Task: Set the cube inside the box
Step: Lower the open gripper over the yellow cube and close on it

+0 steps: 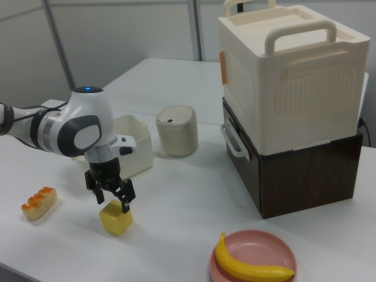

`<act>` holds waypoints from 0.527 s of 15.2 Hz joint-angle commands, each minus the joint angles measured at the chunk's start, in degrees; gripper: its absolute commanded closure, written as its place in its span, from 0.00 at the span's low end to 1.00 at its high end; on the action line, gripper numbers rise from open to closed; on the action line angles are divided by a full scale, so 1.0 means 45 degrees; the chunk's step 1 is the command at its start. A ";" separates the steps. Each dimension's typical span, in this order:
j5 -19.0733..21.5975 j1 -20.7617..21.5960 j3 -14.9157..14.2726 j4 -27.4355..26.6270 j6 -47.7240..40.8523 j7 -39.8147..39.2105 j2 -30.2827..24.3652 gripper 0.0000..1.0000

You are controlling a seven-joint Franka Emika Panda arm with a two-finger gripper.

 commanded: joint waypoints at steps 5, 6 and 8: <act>-0.0725 0.0029 0.0036 -0.0075 0.0225 0.0104 0.0471 0.55; -0.0747 0.0009 0.0036 -0.0056 0.0245 0.0123 0.0472 0.66; -0.0728 0.0009 0.0036 0.0080 0.0226 0.0201 0.0452 0.67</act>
